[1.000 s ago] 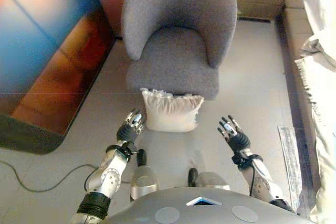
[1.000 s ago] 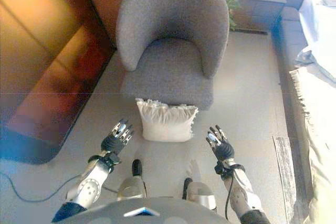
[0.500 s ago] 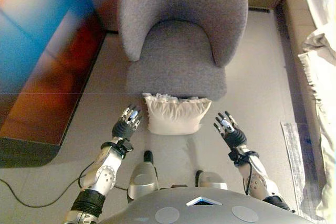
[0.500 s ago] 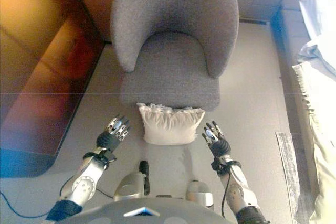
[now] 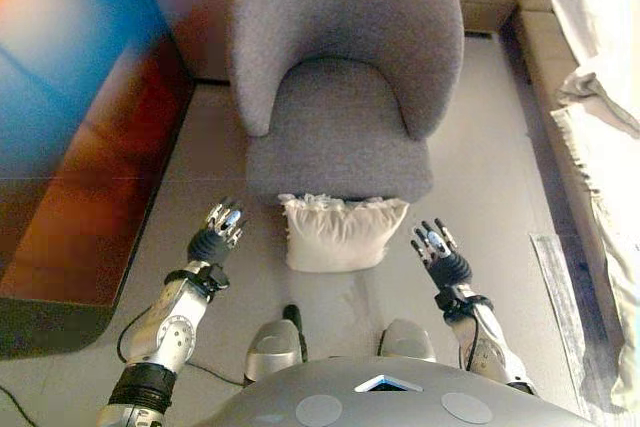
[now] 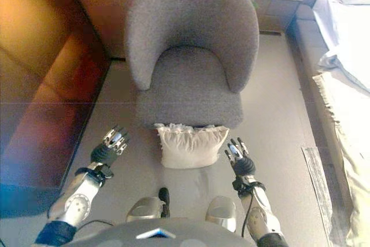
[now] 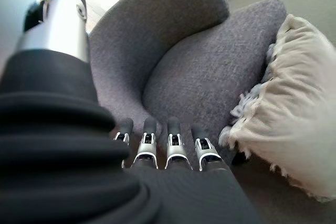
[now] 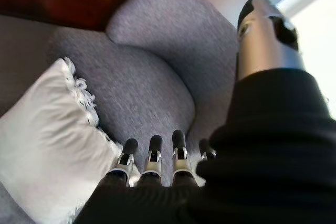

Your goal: Pick up the cushion and take it to the sofa

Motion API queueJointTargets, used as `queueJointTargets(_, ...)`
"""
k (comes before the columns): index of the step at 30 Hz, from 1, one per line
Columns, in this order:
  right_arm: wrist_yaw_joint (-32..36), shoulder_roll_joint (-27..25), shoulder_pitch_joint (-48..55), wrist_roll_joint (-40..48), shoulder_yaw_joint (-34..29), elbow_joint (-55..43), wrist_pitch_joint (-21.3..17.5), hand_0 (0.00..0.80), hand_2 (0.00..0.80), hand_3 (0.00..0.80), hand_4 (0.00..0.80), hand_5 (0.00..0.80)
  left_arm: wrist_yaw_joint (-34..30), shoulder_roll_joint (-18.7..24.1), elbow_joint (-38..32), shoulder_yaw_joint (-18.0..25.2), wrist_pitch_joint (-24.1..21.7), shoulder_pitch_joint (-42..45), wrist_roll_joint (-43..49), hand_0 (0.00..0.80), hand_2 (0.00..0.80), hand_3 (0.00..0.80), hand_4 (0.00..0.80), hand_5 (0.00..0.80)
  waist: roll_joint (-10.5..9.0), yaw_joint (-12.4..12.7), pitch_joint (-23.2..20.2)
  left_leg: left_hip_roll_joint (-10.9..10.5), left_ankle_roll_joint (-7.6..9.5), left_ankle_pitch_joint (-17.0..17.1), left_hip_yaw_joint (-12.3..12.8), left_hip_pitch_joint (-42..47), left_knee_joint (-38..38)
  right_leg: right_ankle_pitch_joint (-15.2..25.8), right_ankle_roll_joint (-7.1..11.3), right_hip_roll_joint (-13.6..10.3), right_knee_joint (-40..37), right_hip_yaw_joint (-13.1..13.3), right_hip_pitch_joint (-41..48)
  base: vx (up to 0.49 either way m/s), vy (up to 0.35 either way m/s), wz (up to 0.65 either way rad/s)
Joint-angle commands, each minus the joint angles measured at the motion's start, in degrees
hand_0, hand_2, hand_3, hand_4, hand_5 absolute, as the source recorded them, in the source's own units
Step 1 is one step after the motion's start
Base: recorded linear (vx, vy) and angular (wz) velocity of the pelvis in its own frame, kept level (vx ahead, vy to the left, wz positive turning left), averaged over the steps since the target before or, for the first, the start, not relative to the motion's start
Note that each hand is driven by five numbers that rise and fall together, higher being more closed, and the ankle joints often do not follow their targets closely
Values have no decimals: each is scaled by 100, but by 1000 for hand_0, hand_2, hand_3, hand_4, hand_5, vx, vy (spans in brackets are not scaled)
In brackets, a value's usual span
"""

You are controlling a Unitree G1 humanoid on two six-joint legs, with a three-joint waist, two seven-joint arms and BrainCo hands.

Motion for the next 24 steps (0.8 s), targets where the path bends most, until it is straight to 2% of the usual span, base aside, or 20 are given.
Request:
queueJointTargets(1, 29, -199, -114, -22, -87, -302, -235, 0, 0, 0, 0, 0, -16, 54, -641, -56, -87, 31, 43, 0, 0, 0, 0, 0, -282, -192, 69, -240, -74, -611, -324, 69, 387, 1768, 227, 15, -895, 361, -436, 374, -166, -5)
queueJointTargets(5, 53, -173, -102, -54, -63, -278, -114, 0, 0, 0, 0, 0, -23, 1, -722, -72, 6, 100, 38, 0, 0, 0, 0, 0, -322, -286, 52, -207, -33, -792, -500, 311, 353, 1885, 269, 95, -936, 685, -537, 377, -192, 26)
queueJointTargets(6, 93, -177, -61, -61, -57, -264, -81, 0, 0, 0, 0, 0, -17, -52, -690, -110, -65, 155, 51, 0, 0, 0, 0, 0, -327, -301, -5, -119, -47, -814, -560, 373, 369, 1666, 262, 184, -854, 718, -441, 274, -168, 8)
queueJointTargets(7, 99, -179, -56, -65, -52, -263, -66, 0, 0, 0, 0, 0, -9, -63, -684, -122, -77, 162, 52, 0, 0, 0, 0, 0, -325, -305, -13, -104, -55, -819, -569, 385, 375, 1646, 259, 192, -851, 711, -426, 384, -254, -6)
queueJointTargets(9, 77, -237, -45, -77, -28, -310, 71, 0, 0, 0, 0, 0, 62, -90, -668, -145, -121, 206, -40, 0, 0, 0, 0, 0, -329, -374, -58, 215, -166, -829, -552, 552, 521, 1318, 227, 373, -486, 758, -444, 346, -260, -1)
queueJointTargets(11, 100, -347, -74, -42, 24, -384, 131, 0, 0, 0, 0, 0, 81, -105, -673, -155, -137, 209, -106, 0, 0, 0, 0, 0, -314, -413, -85, 548, -295, -569, -511, 673, 698, 1051, 59, 557, -250, 717, -387, 288, -245, 14)
queueJointTargets(13, 110, -423, -137, -18, 59, -368, 161, 0, 0, 0, 0, 0, 134, -136, -671, -199, -206, 203, -147, 0, 0, 0, 0, 0, -281, -421, -107, 772, -394, -128, -588, 633, 1040, 898, -148, 759, -158, 694, -306, 231, -240, 35)
queueJointTargets(14, 140, -479, -178, -31, 80, -364, 165, 0, 0, 0, 0, 0, 153, -175, -708, -198, -187, 209, -184, 0, 0, 0, 0, 0, -293, -390, -119, 868, -412, 214, -649, 488, 1452, 818, -302, 871, -151, 671, -203, 171, -209, 37)
queueJointTargets(15, 155, -499, -192, -46, 90, -362, 160, 0, 0, 0, 0, 0, 163, -190, -720, -200, -189, 211, -197, 0, 0, 0, 0, 0, -297, -390, -121, 887, -410, 276, -670, 418, 1621, 792, -353, 903, -148, 654, -172, 183, -249, 29)
queueJointTargets(16, 181, -570, -226, -103, 123, -356, 128, 0, 0, 0, 0, 0, 190, -235, -754, -215, -189, 209, -223, 0, 0, 0, 0, 0, -341, -361, -108, 889, -368, 429, -648, 182, 2197, 703, -511, 979, -127, 631, -52, 166, -220, 21)
queueJointTargets(18, 152, -613, -273, -198, 123, -298, 92, 0, 0, 0, 0, 0, 179, -277, -713, -228, -125, 174, -275, 0, 0, 0, 0, 0, -355, -357, -93, 935, -349, 513, -479, -122, 2758, 595, -656, 1048, -84, 530, 63, 196, -190, 27)
queueJointTargets(19, 146, -628, -269, -164, 111, -299, 59, 0, 0, 0, 0, 0, 156, -295, -681, -234, -71, 151, -284, 0, 0, 0, 0, 0, -348, -358, -77, 1037, -374, 573, -357, -221, 2768, 519, -683, 1070, -56, 459, 143, 150, -85, 29)
queueJointTargets(20, 151, -631, -265, -147, 110, -304, 54, 0, 0, 0, 0, 0, 151, -299, -675, -238, -67, 147, -284, 0, 0, 0, 0, 0, -349, -359, -72, 1051, -376, 574, -341, -232, 2759, 505, -682, 1070, -50, 447, 159, 187, -14, 29)
queueJointTargets(21, 185, -605, -189, -114, 83, -366, 24, 0, 0, 0, 0, 0, 82, -308, -672, -229, -31, 141, -264, 0, 0, 0, 0, 0, -299, -359, -57, 1159, -440, 704, -260, -199, 2322, 368, -676, 1114, -24, 380, 259, 169, 44, 28)
queueJointTargets(24, 256, -576, -47, -119, -2, -464, 20, 0, 0, 0, 0, 0, 28, -337, -701, -220, 0, 143, -240, 0, 0, 0, 0, 0, -141, -327, -27, 1350, -665, 1168, -276, -156, 1188, 157, -620, 1173, -31, 266, 440, 173, 121, 18)
